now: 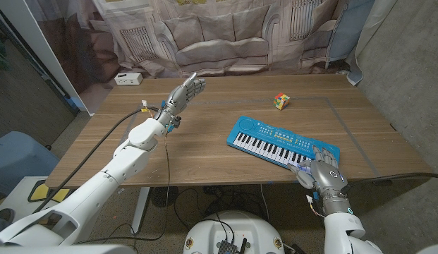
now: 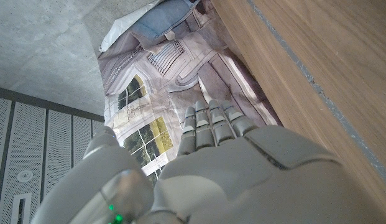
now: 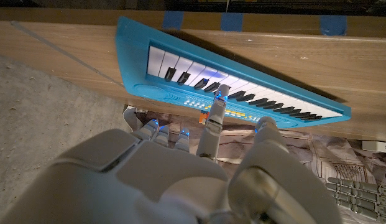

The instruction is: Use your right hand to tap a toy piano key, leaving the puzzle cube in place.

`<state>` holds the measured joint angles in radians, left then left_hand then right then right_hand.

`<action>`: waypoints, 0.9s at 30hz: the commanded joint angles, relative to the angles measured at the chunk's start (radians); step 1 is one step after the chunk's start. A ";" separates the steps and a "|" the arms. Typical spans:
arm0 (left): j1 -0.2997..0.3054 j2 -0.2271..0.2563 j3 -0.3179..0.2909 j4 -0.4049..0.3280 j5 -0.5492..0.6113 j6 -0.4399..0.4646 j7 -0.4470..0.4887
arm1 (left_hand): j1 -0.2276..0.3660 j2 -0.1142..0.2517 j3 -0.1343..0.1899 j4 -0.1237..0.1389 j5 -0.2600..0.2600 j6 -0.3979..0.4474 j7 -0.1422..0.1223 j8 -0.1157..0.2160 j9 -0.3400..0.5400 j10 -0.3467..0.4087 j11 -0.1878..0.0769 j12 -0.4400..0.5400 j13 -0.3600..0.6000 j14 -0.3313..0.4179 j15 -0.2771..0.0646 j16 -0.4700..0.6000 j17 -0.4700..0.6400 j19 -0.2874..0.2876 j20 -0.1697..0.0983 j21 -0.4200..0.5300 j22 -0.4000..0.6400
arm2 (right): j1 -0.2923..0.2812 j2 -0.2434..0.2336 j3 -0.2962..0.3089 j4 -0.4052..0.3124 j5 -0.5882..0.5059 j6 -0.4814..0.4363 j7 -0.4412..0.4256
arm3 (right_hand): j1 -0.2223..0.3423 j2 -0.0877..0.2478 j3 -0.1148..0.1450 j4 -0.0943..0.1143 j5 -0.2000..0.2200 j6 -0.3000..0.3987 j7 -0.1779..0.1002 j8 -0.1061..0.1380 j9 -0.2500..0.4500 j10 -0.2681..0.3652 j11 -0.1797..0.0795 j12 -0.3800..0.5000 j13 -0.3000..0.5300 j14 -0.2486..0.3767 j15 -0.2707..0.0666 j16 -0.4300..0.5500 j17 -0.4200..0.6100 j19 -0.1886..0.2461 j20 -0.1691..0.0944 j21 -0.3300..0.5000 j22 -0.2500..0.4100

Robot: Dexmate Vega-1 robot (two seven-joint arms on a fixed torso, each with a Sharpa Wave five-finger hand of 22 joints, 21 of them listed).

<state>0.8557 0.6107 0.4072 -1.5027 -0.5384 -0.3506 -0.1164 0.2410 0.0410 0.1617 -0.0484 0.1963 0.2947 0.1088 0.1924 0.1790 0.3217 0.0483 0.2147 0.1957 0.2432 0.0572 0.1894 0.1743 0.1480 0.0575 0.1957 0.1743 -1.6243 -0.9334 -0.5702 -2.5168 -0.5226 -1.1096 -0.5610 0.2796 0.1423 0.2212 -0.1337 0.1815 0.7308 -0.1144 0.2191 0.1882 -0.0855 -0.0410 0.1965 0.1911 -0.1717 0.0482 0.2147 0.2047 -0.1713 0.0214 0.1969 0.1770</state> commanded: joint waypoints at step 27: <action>0.005 0.005 0.000 -0.004 -0.004 0.022 0.007 | -0.003 0.005 0.005 -0.008 -0.003 0.008 -0.005 -0.003 0.002 0.005 0.004 -0.002 0.002 0.007 -0.002 -0.002 0.005 -0.001 0.004 -0.001 0.003 | 0.091 -0.057 -0.068 -0.007 0.117 -0.074 -0.043 | -0.004 -0.012 0.006 0.007 -0.006 -0.002 0.003 -0.006 0.004 0.002 0.003 0.007 0.002 -0.166 -0.001 0.008 0.005 -0.101 0.011 0.004 0.003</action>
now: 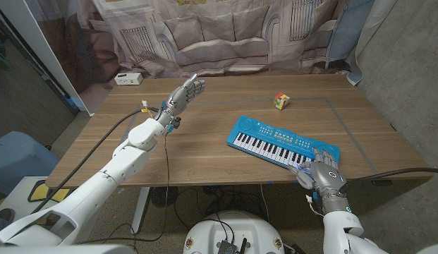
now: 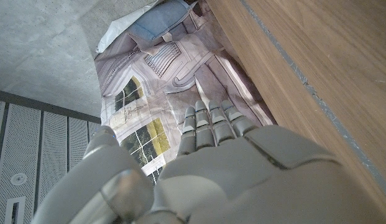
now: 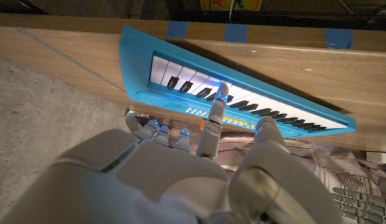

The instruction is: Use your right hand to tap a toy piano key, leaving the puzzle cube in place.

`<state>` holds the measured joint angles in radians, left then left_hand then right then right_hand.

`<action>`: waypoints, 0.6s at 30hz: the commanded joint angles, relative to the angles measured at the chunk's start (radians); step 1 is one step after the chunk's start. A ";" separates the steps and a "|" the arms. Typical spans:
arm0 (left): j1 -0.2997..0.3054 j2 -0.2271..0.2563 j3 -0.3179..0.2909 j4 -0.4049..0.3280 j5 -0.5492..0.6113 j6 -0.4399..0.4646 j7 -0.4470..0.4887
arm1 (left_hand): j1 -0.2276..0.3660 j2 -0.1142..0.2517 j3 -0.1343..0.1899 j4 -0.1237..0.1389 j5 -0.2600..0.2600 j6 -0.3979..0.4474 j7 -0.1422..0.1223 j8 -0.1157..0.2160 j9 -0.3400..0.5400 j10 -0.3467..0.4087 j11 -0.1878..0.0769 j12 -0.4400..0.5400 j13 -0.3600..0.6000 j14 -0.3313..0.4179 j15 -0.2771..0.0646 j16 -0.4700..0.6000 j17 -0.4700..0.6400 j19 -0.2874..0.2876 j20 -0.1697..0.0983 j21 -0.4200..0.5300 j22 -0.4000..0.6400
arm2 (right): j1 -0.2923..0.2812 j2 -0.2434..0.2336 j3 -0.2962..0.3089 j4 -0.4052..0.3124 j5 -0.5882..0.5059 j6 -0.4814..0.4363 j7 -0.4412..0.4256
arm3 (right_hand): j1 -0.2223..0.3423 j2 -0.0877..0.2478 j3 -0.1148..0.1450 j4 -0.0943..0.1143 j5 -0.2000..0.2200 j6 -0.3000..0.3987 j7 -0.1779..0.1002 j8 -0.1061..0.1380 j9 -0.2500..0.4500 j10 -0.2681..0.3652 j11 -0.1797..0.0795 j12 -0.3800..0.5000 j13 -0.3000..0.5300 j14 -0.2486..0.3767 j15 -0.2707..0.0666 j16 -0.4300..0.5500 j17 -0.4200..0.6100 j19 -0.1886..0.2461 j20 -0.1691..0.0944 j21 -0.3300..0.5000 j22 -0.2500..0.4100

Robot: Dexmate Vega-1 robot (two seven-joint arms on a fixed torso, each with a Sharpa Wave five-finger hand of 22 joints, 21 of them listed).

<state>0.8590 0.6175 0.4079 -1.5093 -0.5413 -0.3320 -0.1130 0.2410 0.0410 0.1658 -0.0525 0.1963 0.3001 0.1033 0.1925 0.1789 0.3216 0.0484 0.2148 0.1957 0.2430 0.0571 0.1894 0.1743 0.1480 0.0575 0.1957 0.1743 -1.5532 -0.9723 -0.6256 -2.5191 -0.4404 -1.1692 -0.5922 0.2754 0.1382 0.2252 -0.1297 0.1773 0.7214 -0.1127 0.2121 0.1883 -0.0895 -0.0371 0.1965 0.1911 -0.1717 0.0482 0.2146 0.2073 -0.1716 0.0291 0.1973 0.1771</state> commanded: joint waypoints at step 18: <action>0.008 -0.004 0.005 0.001 -0.003 0.017 0.009 | -0.003 0.007 0.001 -0.005 -0.003 0.002 0.001 -0.003 0.002 0.004 0.007 -0.002 0.002 0.006 -0.002 -0.002 0.005 -0.002 0.004 -0.001 0.003 | 0.046 -0.042 -0.035 -0.008 0.082 -0.035 -0.027 | -0.002 -0.009 0.004 0.004 -0.002 0.015 0.003 0.001 0.004 0.015 -0.001 0.009 0.001 -0.160 0.000 0.010 0.003 -0.098 0.006 0.005 0.003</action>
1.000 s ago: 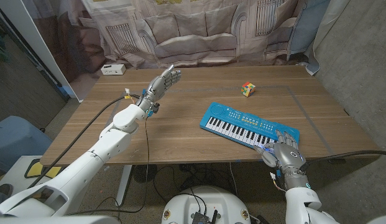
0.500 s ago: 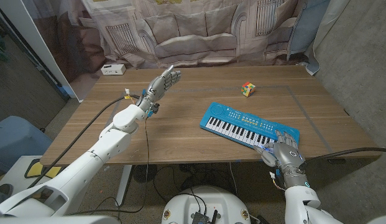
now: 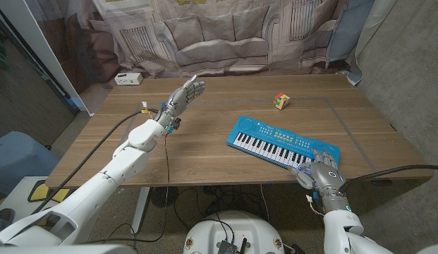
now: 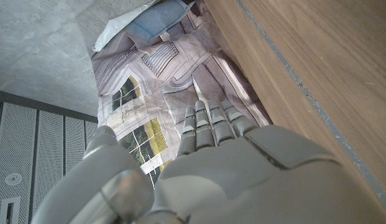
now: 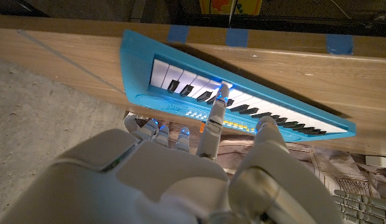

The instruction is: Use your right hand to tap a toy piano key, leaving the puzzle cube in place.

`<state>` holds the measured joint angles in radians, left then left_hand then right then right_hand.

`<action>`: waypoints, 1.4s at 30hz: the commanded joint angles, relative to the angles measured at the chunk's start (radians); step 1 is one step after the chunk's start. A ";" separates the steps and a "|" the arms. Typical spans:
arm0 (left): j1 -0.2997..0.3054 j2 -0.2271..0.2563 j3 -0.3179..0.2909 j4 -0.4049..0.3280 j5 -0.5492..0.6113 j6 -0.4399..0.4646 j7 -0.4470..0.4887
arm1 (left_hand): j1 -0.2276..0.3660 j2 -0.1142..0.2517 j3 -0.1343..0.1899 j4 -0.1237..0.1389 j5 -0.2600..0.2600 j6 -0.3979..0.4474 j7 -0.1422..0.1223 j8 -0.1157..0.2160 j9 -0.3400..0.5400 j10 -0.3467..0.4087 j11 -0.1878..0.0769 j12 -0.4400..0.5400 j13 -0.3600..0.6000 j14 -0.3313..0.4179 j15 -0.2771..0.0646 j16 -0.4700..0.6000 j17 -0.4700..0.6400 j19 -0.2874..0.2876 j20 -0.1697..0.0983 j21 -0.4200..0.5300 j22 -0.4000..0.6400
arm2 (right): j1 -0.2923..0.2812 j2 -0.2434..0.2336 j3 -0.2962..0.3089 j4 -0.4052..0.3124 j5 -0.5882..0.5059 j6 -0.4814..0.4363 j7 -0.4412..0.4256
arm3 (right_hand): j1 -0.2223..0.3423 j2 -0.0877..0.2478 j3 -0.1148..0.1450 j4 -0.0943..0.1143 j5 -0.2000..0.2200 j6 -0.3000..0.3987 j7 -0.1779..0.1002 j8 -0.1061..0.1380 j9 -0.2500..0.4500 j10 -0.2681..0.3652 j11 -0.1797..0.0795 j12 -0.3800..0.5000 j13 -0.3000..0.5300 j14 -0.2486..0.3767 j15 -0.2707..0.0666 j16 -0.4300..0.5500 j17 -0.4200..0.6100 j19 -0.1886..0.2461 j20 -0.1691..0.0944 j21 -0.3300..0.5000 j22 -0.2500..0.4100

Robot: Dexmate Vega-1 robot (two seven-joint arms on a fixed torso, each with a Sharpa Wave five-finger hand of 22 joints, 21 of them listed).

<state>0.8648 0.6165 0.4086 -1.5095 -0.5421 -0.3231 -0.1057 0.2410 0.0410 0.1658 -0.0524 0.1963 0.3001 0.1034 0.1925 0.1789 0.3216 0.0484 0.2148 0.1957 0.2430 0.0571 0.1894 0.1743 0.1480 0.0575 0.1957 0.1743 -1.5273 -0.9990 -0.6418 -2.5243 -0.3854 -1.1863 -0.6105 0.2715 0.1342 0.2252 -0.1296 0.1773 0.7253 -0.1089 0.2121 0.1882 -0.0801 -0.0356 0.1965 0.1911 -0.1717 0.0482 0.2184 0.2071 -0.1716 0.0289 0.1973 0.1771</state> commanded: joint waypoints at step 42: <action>-0.001 -0.004 0.008 0.000 -0.001 0.009 0.000 | -0.003 0.010 0.000 -0.009 -0.003 0.002 -0.001 -0.003 0.002 0.006 0.002 -0.002 0.002 0.007 0.000 -0.001 0.005 -0.005 0.006 -0.001 0.003 | 0.086 -0.044 -0.097 -0.010 0.053 -0.079 -0.049 | 0.001 -0.007 0.009 0.004 -0.002 0.025 -0.001 -0.002 0.004 0.015 -0.004 0.008 0.001 -0.155 -0.002 0.007 0.003 -0.095 0.008 0.006 0.003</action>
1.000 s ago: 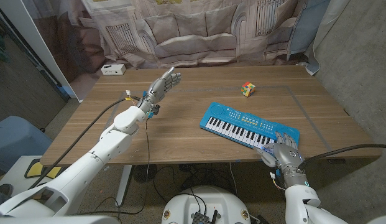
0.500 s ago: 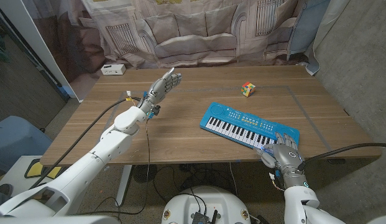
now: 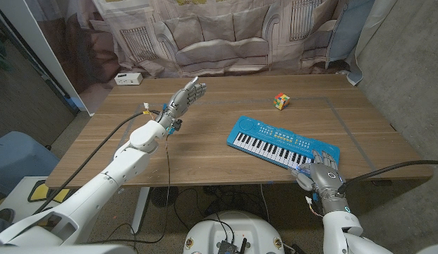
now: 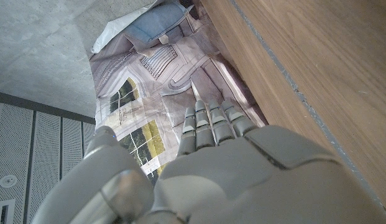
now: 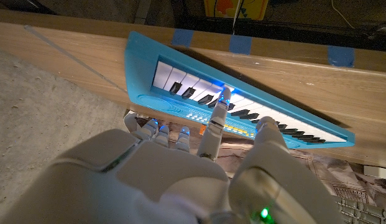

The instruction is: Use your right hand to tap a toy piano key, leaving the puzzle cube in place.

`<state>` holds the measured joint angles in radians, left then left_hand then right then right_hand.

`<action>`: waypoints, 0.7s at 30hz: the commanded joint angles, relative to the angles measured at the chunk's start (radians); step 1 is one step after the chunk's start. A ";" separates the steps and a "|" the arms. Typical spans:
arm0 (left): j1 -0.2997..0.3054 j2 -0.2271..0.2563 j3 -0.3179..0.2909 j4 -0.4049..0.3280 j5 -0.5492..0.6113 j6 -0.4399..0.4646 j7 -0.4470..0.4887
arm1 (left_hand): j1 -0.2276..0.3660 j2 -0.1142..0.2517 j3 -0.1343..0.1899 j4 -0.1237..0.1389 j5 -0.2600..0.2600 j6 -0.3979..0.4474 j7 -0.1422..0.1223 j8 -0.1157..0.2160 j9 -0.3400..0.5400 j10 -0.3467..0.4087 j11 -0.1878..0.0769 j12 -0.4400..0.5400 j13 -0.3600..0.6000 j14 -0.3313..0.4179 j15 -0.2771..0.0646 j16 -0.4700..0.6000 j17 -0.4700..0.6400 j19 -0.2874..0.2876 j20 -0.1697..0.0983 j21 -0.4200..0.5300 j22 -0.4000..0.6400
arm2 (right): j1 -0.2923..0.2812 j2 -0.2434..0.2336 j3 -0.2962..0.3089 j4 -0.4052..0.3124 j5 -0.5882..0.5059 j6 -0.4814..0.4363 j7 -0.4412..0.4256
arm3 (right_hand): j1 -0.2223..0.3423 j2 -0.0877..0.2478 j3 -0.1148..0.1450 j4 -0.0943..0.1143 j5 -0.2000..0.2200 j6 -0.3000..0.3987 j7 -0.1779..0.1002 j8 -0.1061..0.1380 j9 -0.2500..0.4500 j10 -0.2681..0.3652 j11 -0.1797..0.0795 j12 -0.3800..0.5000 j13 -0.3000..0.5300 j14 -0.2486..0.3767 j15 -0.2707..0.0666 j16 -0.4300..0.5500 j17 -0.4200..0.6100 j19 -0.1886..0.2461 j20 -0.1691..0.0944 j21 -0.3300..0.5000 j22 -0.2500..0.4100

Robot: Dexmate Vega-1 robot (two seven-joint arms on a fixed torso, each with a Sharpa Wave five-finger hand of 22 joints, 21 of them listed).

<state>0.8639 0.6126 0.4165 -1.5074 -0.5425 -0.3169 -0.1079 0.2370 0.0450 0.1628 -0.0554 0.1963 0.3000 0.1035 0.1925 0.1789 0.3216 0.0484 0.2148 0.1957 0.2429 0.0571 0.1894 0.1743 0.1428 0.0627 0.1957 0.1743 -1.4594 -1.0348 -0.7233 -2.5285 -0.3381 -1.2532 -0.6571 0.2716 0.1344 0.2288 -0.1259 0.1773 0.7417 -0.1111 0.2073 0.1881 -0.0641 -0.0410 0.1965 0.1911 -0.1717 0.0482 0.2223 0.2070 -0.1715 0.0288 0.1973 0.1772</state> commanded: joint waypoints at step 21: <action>-0.016 -0.014 0.003 0.029 -0.005 -0.013 -0.013 | 0.000 0.007 0.003 -0.008 -0.003 0.003 -0.001 -0.003 0.002 0.004 0.003 -0.003 0.002 0.007 0.001 -0.001 0.005 0.000 0.002 -0.001 0.003 | 0.030 -0.013 -0.021 -0.024 0.009 -0.030 -0.025 | 0.000 -0.009 0.008 0.000 -0.002 0.006 0.002 -0.001 0.004 0.005 0.002 0.008 0.001 -0.149 0.000 0.005 0.003 -0.090 0.010 0.008 0.003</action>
<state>0.8578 0.6061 0.4165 -1.4948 -0.5457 -0.3210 -0.1110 0.2370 0.0450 0.1602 -0.0579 0.1963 0.3000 0.1035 0.1925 0.1789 0.3216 0.0484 0.2148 0.1957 0.2430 0.0571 0.1894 0.1743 0.1429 0.0627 0.1957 0.1743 -1.4260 -1.0445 -0.7507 -2.5426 -0.3325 -1.2810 -0.6624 0.2716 0.1344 0.2288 -0.1259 0.1774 0.7433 -0.1125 0.2075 0.1905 -0.0642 -0.0409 0.1965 0.1911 -0.1717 0.0482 0.2223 0.2070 -0.1715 0.0288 0.1973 0.1772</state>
